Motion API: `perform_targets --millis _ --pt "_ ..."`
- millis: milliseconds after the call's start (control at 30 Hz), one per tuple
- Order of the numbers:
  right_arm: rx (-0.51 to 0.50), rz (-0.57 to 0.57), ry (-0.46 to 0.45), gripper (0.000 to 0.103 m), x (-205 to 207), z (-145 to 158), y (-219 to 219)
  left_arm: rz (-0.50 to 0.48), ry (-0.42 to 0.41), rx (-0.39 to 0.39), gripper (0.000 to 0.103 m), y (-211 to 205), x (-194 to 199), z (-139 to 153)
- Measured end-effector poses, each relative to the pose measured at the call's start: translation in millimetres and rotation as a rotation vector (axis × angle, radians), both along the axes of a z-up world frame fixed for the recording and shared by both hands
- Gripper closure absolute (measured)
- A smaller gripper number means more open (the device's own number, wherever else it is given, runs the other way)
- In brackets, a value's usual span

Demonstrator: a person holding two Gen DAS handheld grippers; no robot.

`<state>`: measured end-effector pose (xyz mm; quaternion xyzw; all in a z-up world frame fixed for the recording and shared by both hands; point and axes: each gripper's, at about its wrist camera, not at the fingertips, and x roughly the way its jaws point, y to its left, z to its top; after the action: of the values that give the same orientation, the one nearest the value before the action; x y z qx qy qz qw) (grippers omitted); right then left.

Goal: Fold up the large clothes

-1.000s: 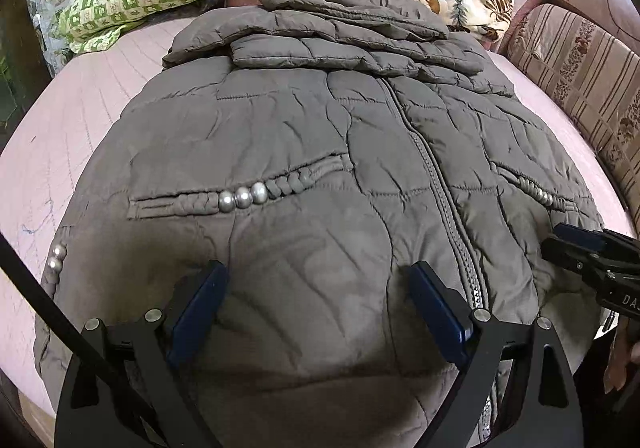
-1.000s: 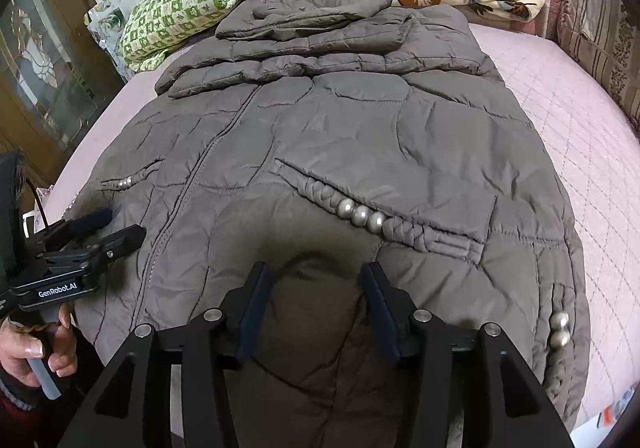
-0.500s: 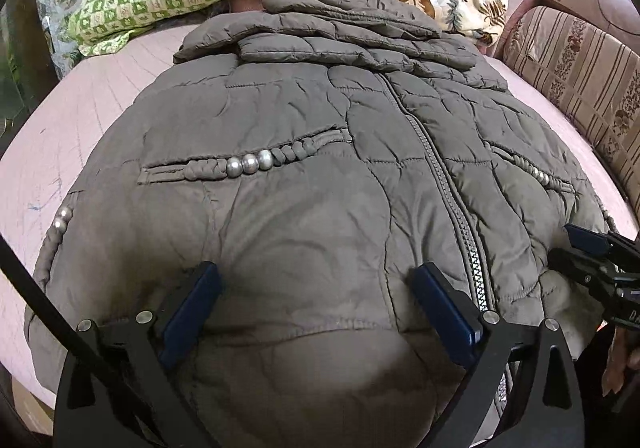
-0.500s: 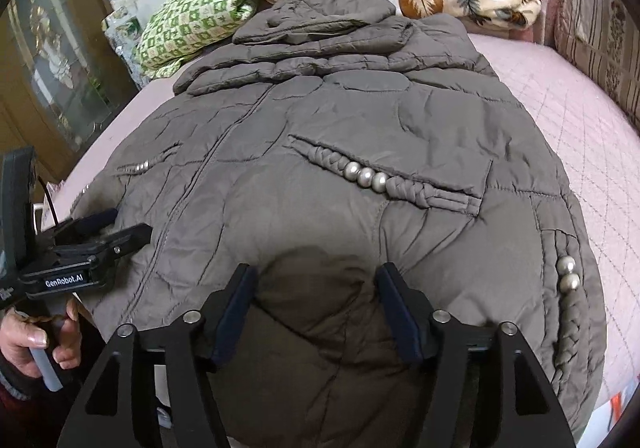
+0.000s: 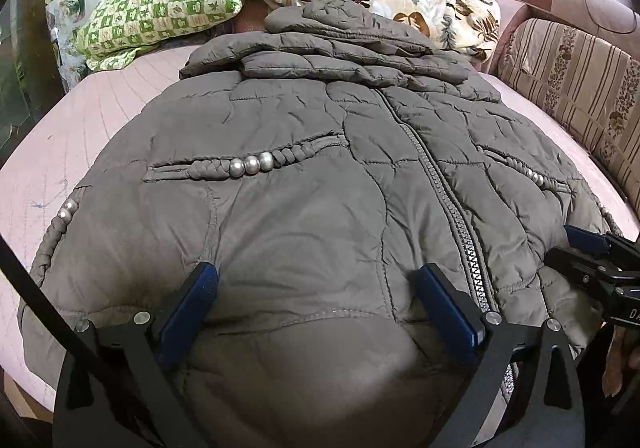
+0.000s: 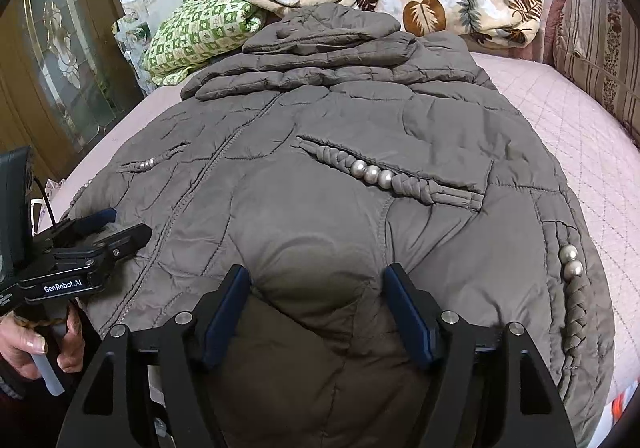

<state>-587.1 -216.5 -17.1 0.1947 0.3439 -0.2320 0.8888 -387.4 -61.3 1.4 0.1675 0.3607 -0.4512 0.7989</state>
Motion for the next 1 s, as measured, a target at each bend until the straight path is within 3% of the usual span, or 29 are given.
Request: perform_targets --millis 533,667,833,1000 --pt "0.036 -0.025 -0.022 0.027 -19.9 9.7 16.7 0.033 -0.046 -0.024 0.003 30.6 -11.1 18.6" --pt "0.109 -0.061 -0.143 0.027 -55.9 30.0 8.4 0.133 -0.002 -0.104 0.003 68.9 15.1 41.6" --pt "0.168 -0.229 -0.283 0.026 -125.3 46.2 -21.4 0.337 0.166 -0.164 0.003 132.7 67.1 47.7" --pt "0.239 -0.430 -0.309 0.026 -174.0 34.4 -54.9 0.533 0.273 -0.161 0.004 182.7 111.3 35.2"
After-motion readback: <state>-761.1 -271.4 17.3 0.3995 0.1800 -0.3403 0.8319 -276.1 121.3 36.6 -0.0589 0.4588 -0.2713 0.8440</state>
